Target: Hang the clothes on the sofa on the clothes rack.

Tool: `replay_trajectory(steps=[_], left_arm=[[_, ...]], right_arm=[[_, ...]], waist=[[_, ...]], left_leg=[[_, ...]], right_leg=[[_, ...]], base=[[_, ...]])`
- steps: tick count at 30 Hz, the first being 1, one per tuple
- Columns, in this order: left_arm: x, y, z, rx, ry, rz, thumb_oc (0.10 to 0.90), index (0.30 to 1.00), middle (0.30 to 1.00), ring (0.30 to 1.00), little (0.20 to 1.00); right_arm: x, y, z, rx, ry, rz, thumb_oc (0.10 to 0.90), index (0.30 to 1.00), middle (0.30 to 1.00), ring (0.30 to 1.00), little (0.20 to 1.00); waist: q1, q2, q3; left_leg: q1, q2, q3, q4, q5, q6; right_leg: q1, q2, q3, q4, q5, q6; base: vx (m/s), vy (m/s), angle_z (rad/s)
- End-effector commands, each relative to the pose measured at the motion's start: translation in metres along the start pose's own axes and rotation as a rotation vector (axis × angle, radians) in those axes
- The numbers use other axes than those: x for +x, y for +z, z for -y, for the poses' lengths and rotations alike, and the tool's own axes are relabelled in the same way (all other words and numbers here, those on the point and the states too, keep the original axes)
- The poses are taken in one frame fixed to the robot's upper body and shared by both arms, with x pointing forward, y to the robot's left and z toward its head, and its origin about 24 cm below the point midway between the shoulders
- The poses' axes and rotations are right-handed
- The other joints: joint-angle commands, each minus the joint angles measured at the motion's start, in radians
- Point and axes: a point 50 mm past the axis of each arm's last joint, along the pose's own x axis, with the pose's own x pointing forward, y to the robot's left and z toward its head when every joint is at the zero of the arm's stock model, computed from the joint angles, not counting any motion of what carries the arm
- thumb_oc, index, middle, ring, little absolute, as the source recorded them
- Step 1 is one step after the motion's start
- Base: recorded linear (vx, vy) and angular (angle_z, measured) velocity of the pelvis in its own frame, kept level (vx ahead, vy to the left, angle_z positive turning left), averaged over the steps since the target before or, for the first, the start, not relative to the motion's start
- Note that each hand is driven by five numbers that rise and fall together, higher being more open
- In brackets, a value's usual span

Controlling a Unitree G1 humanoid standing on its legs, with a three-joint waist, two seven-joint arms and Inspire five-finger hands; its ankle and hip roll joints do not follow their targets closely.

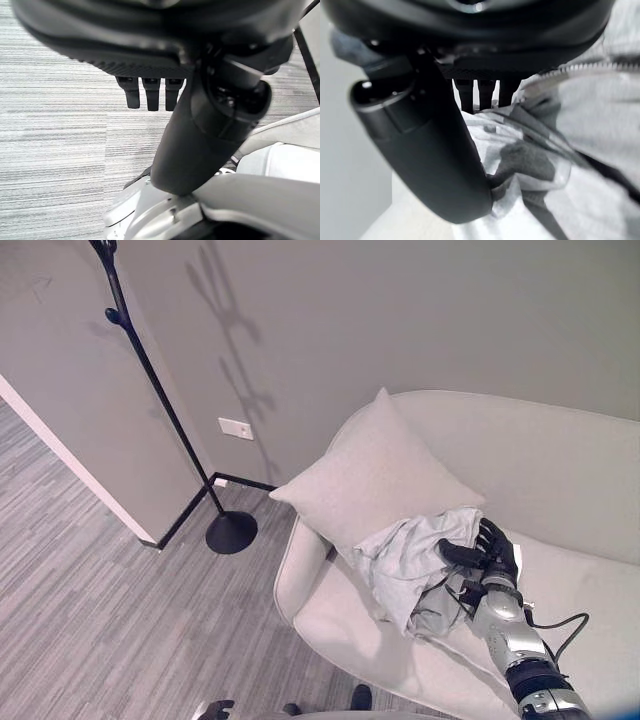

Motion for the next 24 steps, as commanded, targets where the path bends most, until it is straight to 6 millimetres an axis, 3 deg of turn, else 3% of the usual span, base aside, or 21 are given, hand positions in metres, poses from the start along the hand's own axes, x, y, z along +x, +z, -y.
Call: replay_trajectory(steps=[1, 10, 11, 22, 24], left_arm=[[-0.002, 0.002, 0.022, 0.044, -0.103, -0.012, 0.800, 0.900, 0.900, 0.900, 0.900], [0.000, 0.010, 0.015, 0.107, -0.120, 0.025, 0.800, 0.900, 0.900, 0.900, 0.900], [0.000, 0.010, 0.016, 0.116, -0.131, 0.030, 0.800, 0.900, 0.900, 0.900, 0.900], [0.001, 0.012, 0.015, 0.088, -0.135, 0.028, 0.800, 0.900, 0.900, 0.900, 0.900], [0.002, 0.013, 0.010, 0.040, -0.108, 0.031, 0.800, 0.900, 0.900, 0.900, 0.900]], right_arm=[[0.017, 0.074, -0.016, 0.162, 0.062, 0.237, 0.800, 0.900, 0.900, 0.900, 0.900], [0.037, 0.078, -0.029, 0.219, 0.123, 0.093, 0.800, 0.900, 0.900, 0.900, 0.900], [0.040, 0.076, -0.030, 0.174, 0.146, 0.055, 0.400, 0.300, 0.300, 0.300, 0.300], [0.035, 0.064, -0.040, 0.039, 0.240, 0.043, 0.400, 0.300, 0.300, 0.300, 0.300], [0.031, 0.080, -0.030, 0.010, 0.254, 0.153, 0.400, 0.300, 0.300, 0.300, 0.300]], waist=[[0.023, -0.028, -0.022], [0.049, -0.031, -0.018], [0.056, -0.032, -0.018], [0.057, -0.037, -0.011], [0.041, -0.039, -0.011]], left_leg=[[-0.002, 0.019, -0.023, -0.002, -0.034, -0.036], [-0.012, 0.020, -0.028, -0.002, -0.030, -0.040], [-0.013, 0.020, -0.030, -0.002, -0.030, -0.041], [-0.015, 0.021, -0.036, -0.002, -0.028, -0.041], [-0.011, 0.021, -0.032, -0.002, -0.031, -0.040]], right_leg=[[0.092, -0.102, -0.010, 0.010, -0.093, 0.144], [0.085, -0.105, -0.015, 0.010, -0.090, 0.146], [0.085, -0.106, -0.017, 0.010, -0.090, 0.146], [0.088, -0.106, -0.024, 0.010, -0.092, 0.146], [0.090, -0.108, -0.020, 0.010, -0.090, 0.147]], base=[[0.00, 0.000, 0.00], [0.00, 0.000, 0.00], [0.00, 0.000, 0.00], [0.00, 0.003, 0.03], [0.00, 0.000, 0.00]])
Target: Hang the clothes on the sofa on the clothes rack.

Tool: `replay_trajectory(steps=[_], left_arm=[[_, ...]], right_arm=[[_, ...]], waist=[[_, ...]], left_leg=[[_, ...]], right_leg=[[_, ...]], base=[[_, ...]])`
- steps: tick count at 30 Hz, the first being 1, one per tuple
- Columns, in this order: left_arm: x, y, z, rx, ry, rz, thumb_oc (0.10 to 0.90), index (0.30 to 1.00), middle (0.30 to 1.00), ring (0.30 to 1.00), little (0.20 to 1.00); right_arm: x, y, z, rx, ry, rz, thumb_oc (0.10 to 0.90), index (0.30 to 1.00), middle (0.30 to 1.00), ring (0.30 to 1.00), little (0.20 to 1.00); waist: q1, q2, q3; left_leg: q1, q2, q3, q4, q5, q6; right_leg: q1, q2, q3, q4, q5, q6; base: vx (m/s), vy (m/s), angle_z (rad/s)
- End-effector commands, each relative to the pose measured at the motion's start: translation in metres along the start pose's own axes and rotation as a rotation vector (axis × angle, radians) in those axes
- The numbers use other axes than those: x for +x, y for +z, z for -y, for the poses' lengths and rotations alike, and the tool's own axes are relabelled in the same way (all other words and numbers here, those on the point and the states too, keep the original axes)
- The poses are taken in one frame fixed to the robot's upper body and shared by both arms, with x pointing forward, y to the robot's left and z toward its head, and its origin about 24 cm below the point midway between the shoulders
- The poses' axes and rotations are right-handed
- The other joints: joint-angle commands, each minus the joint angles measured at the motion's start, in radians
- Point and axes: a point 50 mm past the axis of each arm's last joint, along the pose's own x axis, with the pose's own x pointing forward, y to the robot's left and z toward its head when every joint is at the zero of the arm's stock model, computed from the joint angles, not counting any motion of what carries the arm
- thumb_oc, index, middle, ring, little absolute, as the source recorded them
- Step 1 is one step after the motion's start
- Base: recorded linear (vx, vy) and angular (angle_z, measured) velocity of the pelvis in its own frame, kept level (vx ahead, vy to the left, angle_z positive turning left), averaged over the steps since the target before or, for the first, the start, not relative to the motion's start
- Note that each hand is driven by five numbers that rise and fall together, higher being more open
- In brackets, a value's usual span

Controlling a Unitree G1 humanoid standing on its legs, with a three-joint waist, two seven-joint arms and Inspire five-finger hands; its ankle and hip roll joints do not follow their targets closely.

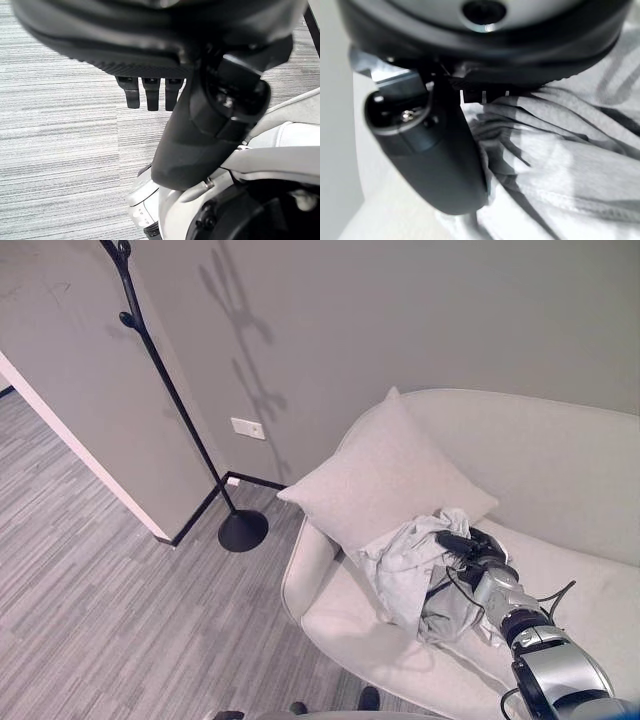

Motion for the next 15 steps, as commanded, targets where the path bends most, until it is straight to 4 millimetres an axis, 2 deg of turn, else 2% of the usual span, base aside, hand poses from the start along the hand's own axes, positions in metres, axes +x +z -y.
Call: replay_trajectory(steps=[1, 4, 5, 6, 7, 11, 13, 15], left_arm=[[0.003, 0.015, 0.004, -0.031, -0.019, 0.031, 0.800, 0.900, 0.900, 0.900, 0.900], [0.004, 0.024, -0.007, -0.121, 0.025, 0.074, 0.800, 0.900, 0.900, 0.900, 0.900], [0.004, 0.024, -0.007, -0.120, 0.025, 0.074, 0.800, 0.900, 0.900, 0.900, 0.900], [0.003, 0.046, -0.022, -0.179, 0.073, 0.182, 0.800, 0.900, 0.900, 0.900, 0.900], [0.003, 0.046, -0.022, -0.178, 0.073, 0.182, 0.800, 0.900, 0.900, 0.900, 0.900], [-0.008, 0.091, -0.054, -0.244, 0.157, 0.422, 0.800, 0.900, 0.900, 0.900, 0.900], [-0.023, 0.118, -0.076, -0.239, 0.216, 0.581, 0.800, 0.900, 0.900, 0.900, 0.900], [-0.047, 0.146, -0.097, -0.212, 0.276, 0.765, 0.800, 0.900, 0.900, 0.900, 0.900]], right_arm=[[-0.009, 0.076, -0.020, -0.061, 0.130, 0.344, 0.400, 0.300, 0.300, 0.300, 0.300], [-0.026, 0.103, -0.002, -0.104, 0.117, 0.516, 0.400, 0.300, 0.300, 0.300, 0.300], [-0.027, 0.103, -0.002, -0.104, 0.117, 0.516, 0.400, 0.300, 0.300, 0.300, 0.300], [-0.050, 0.136, 0.015, -0.159, 0.081, 0.710, 0.400, 0.300, 0.300, 0.300, 0.300], [-0.050, 0.136, 0.015, -0.159, 0.081, 0.710, 0.400, 0.300, 0.300, 0.300, 0.300], [-0.089, 0.181, 0.025, -0.257, 0.037, 0.973, 0.400, 0.300, 0.300, 0.300, 0.300], [-0.108, 0.200, 0.024, -0.298, 0.027, 1.094, 0.400, 0.300, 0.300, 0.300, 0.300], [-0.127, 0.218, 0.021, -0.326, 0.027, 1.208, 0.400, 0.300, 0.300, 0.300, 0.300]], waist=[[0.010, -0.065, -0.006], [0.000, -0.068, -0.008], [0.000, -0.068, -0.008], [-0.007, -0.069, -0.010], [-0.006, -0.070, -0.011], [-0.010, -0.076, -0.019], [-0.010, -0.079, -0.021], [-0.010, -0.084, -0.026]], left_leg=[[0.007, 0.016, -0.011, -0.004, -0.031, -0.032], [0.013, 0.013, -0.008, -0.004, -0.035, -0.030], [0.013, 0.014, -0.008, -0.004, -0.035, -0.030], [0.024, 0.015, -0.006, -0.004, -0.042, -0.028], [0.021, 0.014, -0.006, -0.004, -0.039, -0.027], [0.028, 0.014, -0.005, -0.004, -0.044, -0.023], [0.031, 0.014, -0.005, -0.004, -0.046, -0.020], [0.035, 0.015, -0.005, -0.004, -0.049, -0.017]], right_leg=[[0.097, -0.113, -0.002, 0.010, -0.086, 0.148], [0.100, -0.115, 0.001, 0.010, -0.085, 0.151], [0.100, -0.115, 0.001, 0.010, -0.085, 0.151], [0.107, -0.117, 0.001, 0.010, -0.087, 0.154], [0.104, -0.118, 0.001, 0.010, -0.085, 0.154], [0.107, -0.120, 0.005, 0.010, -0.084, 0.157], [0.109, -0.121, 0.004, 0.010, -0.084, 0.159], [0.111, -0.122, 0.008, 0.010, -0.084, 0.160]], base=[[0.00, 0.000, 0.00], [0.00, 0.000, 0.00], [-0.01, 0.001, -0.06], [-0.02, 0.001, -0.06], [0.00, 0.000, 0.00], [-0.01, 0.000, 0.00], [-0.04, -0.004, -0.03], [-0.05, -0.001, -0.05]])
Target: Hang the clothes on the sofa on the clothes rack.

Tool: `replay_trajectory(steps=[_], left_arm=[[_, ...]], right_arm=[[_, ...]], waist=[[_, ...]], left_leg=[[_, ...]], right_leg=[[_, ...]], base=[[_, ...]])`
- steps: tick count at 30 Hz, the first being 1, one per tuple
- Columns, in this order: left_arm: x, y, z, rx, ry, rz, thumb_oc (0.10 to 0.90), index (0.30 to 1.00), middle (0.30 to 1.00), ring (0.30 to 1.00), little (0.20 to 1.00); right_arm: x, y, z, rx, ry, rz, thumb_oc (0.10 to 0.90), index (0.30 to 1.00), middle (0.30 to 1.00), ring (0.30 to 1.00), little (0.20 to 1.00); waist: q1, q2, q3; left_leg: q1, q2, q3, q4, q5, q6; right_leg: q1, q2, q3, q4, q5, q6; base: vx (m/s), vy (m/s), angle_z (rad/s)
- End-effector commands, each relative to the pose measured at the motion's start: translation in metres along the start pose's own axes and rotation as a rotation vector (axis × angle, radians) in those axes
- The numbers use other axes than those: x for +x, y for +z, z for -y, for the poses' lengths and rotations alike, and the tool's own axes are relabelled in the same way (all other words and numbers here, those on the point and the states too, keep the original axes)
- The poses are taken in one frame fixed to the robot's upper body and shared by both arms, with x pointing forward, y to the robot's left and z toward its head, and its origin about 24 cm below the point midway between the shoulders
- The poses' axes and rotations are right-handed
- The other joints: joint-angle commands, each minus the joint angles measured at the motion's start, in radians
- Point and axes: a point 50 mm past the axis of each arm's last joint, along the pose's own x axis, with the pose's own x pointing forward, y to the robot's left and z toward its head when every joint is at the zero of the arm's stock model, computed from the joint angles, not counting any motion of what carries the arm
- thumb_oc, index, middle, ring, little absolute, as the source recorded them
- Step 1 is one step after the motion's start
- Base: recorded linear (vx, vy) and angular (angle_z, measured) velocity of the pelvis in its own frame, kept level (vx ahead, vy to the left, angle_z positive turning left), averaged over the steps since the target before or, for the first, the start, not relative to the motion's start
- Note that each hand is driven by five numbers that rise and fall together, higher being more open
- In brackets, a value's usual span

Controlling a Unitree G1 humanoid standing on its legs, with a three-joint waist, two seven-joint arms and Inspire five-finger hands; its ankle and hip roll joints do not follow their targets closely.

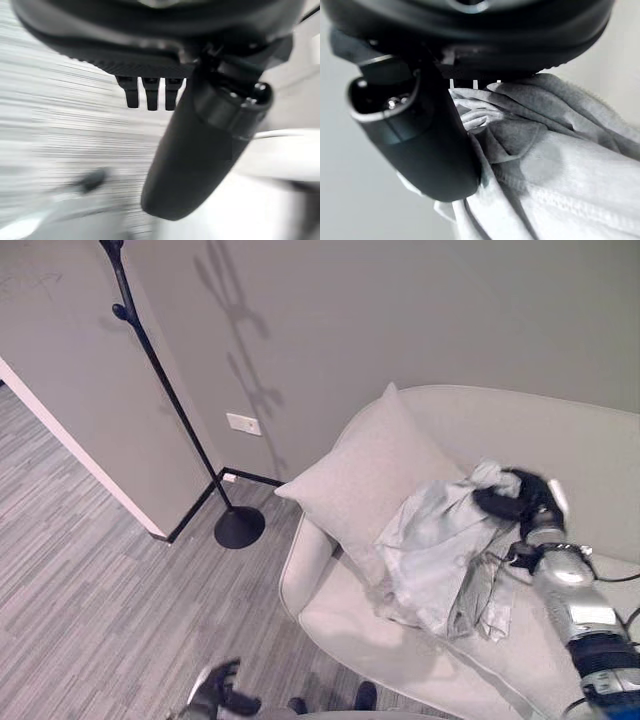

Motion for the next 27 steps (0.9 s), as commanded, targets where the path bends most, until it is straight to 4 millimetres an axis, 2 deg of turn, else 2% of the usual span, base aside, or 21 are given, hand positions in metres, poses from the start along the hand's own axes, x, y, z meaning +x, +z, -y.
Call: replay_trajectory(steps=[1, 2, 3, 7, 8, 9, 10, 12, 14, 15, 21, 22, 24, 27], left_arm=[[0.008, 0.066, -0.034, 0.039, 0.093, 0.307, 0.800, 0.900, 0.900, 0.900, 0.900], [0.000, 0.095, -0.047, 0.076, 0.128, 0.451, 0.800, 0.900, 0.900, 0.900, 0.900], [0.000, 0.095, -0.047, 0.076, 0.129, 0.451, 0.800, 0.900, 0.900, 0.900, 0.900], [-0.022, 0.147, -0.065, 0.051, 0.216, 0.716, 0.800, 0.900, 0.900, 0.900, 0.900], [-0.028, 0.161, -0.066, 0.028, 0.225, 0.784, 0.800, 0.900, 0.900, 0.900, 0.900], [-0.028, 0.160, -0.067, 0.026, 0.226, 0.784, 0.800, 0.900, 0.900, 0.900, 0.900], [-0.038, 0.179, -0.062, 0.004, 0.209, 0.882, 0.800, 0.900, 0.900, 0.900, 0.900], [-0.048, 0.199, -0.054, -0.038, 0.162, 0.986, 0.800, 0.900, 0.900, 0.900, 0.900], [-0.052, 0.207, -0.050, -0.066, 0.130, 1.022, 0.800, 0.900, 0.900, 0.900, 0.900], [-0.058, 0.219, -0.034, -0.154, 0.009, 1.074, 0.800, 0.900, 0.900, 0.900, 0.900], [-0.063, 0.230, 0.027, -0.368, -0.414, 1.030, 0.800, 0.900, 0.900, 0.900, 0.900], [-0.066, 0.232, 0.046, -0.385, -0.528, 1.006, 0.800, 0.900, 0.900, 0.900, 0.900], [-0.066, 0.233, 0.053, -0.383, -0.561, 0.998, 0.800, 0.900, 0.900, 0.900, 0.900], [-0.064, 0.240, 0.079, -0.405, -0.657, 0.952, 0.800, 0.900, 0.900, 0.900, 0.900]], right_arm=[[0.017, 0.099, 0.012, -0.010, -0.061, 0.485, 0.400, 0.300, 0.300, 0.300, 0.300], [0.016, 0.116, 0.010, -0.017, -0.043, 0.555, 0.400, 0.300, 0.300, 0.300, 0.300], [0.016, 0.116, 0.010, -0.016, -0.043, 0.556, 0.400, 0.300, 0.300, 0.300, 0.300], [0.012, 0.144, -0.009, 0.059, 0.029, 0.677, 0.400, 0.300, 0.300, 0.300, 0.300], [0.011, 0.150, -0.014, 0.072, 0.057, 0.704, 0.400, 0.300, 0.300, 0.300, 0.300], [0.011, 0.151, -0.015, 0.073, 0.058, 0.705, 0.400, 0.300, 0.300, 0.300, 0.300], [0.009, 0.166, -0.025, 0.093, 0.107, 0.761, 0.400, 0.300, 0.300, 0.300, 0.300], [0.006, 0.182, -0.039, 0.098, 0.164, 0.822, 0.400, 0.300, 0.300, 0.300, 0.300], [0.005, 0.189, -0.047, 0.109, 0.193, 0.845, 0.400, 0.300, 0.300, 0.300, 0.300], [0.004, 0.199, -0.060, 0.135, 0.240, 0.876, 0.400, 0.300, 0.300, 0.300, 0.300], [0.003, 0.225, -0.092, 0.245, 0.323, 0.928, 0.400, 0.300, 0.300, 0.300, 0.300], [0.002, 0.232, -0.099, 0.300, 0.351, 0.939, 0.400, 0.300, 0.300, 0.300, 0.300], [0.001, 0.234, -0.103, 0.331, 0.367, 0.937, 0.400, 0.300, 0.300, 0.300, 0.300], [-0.004, 0.241, -0.116, 0.468, 0.436, 0.935, 0.400, 0.300, 0.300, 0.300, 0.300]], waist=[[0.009, -0.075, -0.068], [0.011, -0.078, -0.072], [0.010, -0.080, -0.072], [0.011, -0.093, -0.084], [0.012, -0.096, -0.087], [0.011, -0.096, -0.086], [0.012, -0.104, -0.094], [0.009, -0.108, -0.098], [0.005, -0.108, -0.097], [0.004, -0.111, -0.103], [-0.004, -0.113, -0.108], [-0.008, -0.113, -0.109], [-0.009, -0.114, -0.109], [-0.018, -0.118, -0.111]], left_leg=[[0.006, 0.014, -0.013, 0.007, -0.052, -0.023], [0.016, 0.015, -0.009, 0.007, -0.061, -0.024], [0.013, 0.013, -0.008, 0.007, -0.056, -0.023], [0.021, 0.014, -0.004, 0.007, -0.058, -0.023], [0.023, 0.014, -0.003, 0.007, -0.058, -0.023], [0.024, 0.014, -0.002, 0.007, -0.058, -0.023], [0.028, 0.014, -0.001, 0.007, -0.060, -0.023], [0.034, 0.015, 0.002, 0.007, -0.062, -0.023], [0.037, 0.015, 0.004, 0.007, -0.063, -0.022], [0.041, 0.014, 0.007, 0.007, -0.063, -0.020], [0.056, 0.012, 0.014, 0.007, -0.066, -0.013], [0.062, 0.011, 0.015, 0.007, -0.068, -0.011], [0.063, 0.011, 0.015, 0.007, -0.069, -0.010], [0.067, 0.010, 0.019, 0.007, -0.070, -0.009]], right_leg=[[0.090, -0.125, -0.003, 0.010, -0.084, 0.156], [0.098, -0.124, -0.002, 0.010, -0.089, 0.157], [0.095, -0.125, -0.002, 0.010, -0.085, 0.157], [0.099, -0.126, 0.004, 0.010, -0.084, 0.156], [0.101, -0.126, 0.004, 0.010, -0.083, 0.155], [0.102, -0.126, 0.005, 0.010, -0.083, 0.155], [0.106, -0.126, 0.006, 0.010, -0.082, 0.154], [0.109, -0.126, 0.007, 0.010, -0.080, 0.153], [0.110, -0.126, 0.008, 0.010, -0.078, 0.153], [0.111, -0.126, 0.010, 0.010, -0.075, 0.152], [0.120, -0.127, 0.023, 0.012, -0.070, 0.149], [0.124, -0.125, 0.027, 0.013, -0.069, 0.148], [0.124, -0.125, 0.029, 0.013, -0.069, 0.148], [0.126, -0.125, 0.033, 0.015, -0.069, 0.147]], base=[[-0.05, -0.002, -0.08], [-0.04, 0.000, -0.09], [-0.03, -0.001, -0.09], [-0.03, -0.004, -0.07], [-0.02, -0.007, -0.05], [0.00, 0.000, 0.00], [0.00, 0.000, 0.00], [-0.01, -0.004, -0.02], [-0.02, 0.005, -0.04], [0.00, 0.000, 0.00], [-0.02, 0.007, -0.03], [0.01, 0.003, -0.07], [0.00, 0.001, -0.06], [-0.01, 0.000, -0.04]])
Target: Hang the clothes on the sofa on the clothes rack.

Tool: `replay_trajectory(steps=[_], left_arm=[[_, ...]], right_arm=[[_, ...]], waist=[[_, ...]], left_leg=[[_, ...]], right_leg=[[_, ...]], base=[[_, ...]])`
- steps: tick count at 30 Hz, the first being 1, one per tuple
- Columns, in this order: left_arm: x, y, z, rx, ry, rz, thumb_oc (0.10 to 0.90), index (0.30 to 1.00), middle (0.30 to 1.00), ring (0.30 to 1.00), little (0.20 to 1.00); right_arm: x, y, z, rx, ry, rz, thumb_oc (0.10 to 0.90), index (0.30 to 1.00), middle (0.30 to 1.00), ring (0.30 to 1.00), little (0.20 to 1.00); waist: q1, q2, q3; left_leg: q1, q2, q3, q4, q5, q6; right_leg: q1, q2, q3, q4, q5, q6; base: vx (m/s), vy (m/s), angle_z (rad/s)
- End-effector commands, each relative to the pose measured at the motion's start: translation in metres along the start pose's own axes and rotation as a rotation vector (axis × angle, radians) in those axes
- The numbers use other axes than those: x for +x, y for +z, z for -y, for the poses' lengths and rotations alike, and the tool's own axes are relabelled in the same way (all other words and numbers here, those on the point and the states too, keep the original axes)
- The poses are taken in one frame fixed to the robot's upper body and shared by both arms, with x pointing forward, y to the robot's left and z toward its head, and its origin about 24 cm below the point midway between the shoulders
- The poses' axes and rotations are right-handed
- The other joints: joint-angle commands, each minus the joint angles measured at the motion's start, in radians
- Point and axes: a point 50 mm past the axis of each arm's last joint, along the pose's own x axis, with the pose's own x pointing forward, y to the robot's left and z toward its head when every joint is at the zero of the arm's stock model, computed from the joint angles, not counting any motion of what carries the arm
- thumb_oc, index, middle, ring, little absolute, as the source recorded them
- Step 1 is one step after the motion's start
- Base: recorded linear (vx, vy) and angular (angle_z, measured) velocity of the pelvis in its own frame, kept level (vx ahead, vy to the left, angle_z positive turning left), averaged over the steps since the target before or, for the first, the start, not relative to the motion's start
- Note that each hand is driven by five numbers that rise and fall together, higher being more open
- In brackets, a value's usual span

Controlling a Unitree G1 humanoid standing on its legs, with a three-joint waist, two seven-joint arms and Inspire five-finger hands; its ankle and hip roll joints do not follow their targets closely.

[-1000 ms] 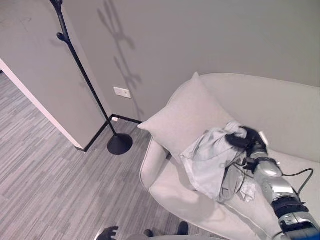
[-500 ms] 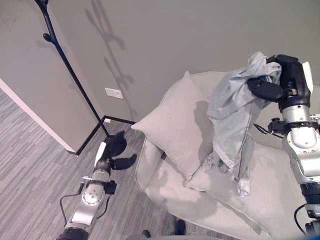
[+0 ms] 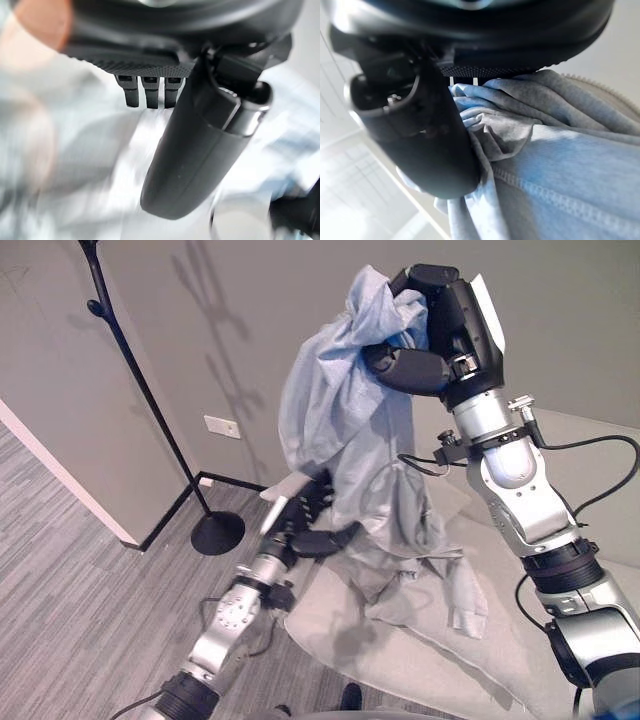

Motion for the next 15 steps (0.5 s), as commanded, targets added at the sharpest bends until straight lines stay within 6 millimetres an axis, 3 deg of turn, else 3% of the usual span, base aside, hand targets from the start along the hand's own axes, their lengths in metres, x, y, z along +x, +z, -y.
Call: replay_trajectory(steps=[1, 4, 7, 8, 15], left_arm=[[0.025, 0.033, 0.014, -0.051, -0.088, 0.169, 0.800, 0.900, 0.900, 0.900, 0.900], [0.046, 0.029, 0.038, -0.154, -0.142, 0.136, 0.800, 0.900, 0.900, 0.900, 0.900], [0.055, 0.035, 0.048, -0.220, -0.163, 0.149, 0.800, 0.900, 0.900, 0.900, 0.900], [0.059, 0.038, 0.051, -0.262, -0.156, 0.161, 0.400, 0.300, 0.300, 0.300, 0.300], [0.054, 0.047, 0.045, -0.350, -0.124, 0.211, 0.400, 0.300, 0.300, 0.300, 0.300]], right_arm=[[0.030, 0.053, 0.009, 0.131, -0.067, 0.288, 0.400, 0.300, 0.300, 0.300, 0.300], [0.034, 0.061, -0.007, 0.284, -0.023, 0.327, 0.400, 0.300, 0.300, 0.300, 0.300], [0.035, 0.064, -0.016, 0.371, -0.009, 0.345, 0.400, 0.300, 0.300, 0.300, 0.300], [0.033, 0.063, -0.021, 0.435, 0.003, 0.349, 0.400, 0.300, 0.300, 0.300, 0.300], [0.021, 0.054, -0.021, 0.468, 0.004, 0.323, 0.400, 0.300, 0.300, 0.300, 0.300]], waist=[[-0.005, -0.066, -0.127], [-0.019, -0.068, -0.127], [-0.027, -0.070, -0.128], [-0.032, -0.071, -0.129], [-0.034, -0.071, -0.129]], left_leg=[[0.006, 0.015, -0.026, 0.003, -0.063, -0.009], [0.008, 0.013, -0.023, 0.003, -0.063, -0.008], [0.008, 0.013, -0.020, 0.003, -0.063, -0.007], [0.010, 0.013, -0.019, 0.003, -0.064, -0.007], [0.013, 0.014, -0.017, 0.003, -0.067, -0.007]], right_leg=[[0.084, -0.127, -0.010, 0.010, -0.072, 0.143], [0.081, -0.126, -0.006, 0.011, -0.069, 0.141], [0.079, -0.125, -0.002, 0.012, -0.066, 0.141], [0.079, -0.125, 0.001, 0.011, -0.065, 0.140], [0.080, -0.123, 0.005, 0.010, -0.065, 0.140]], base=[[0.00, 0.000, 0.00], [0.00, 0.000, 0.00], [0.00, 0.002, -0.07], [0.01, -0.001, -0.04], [0.01, -0.005, -0.03]])
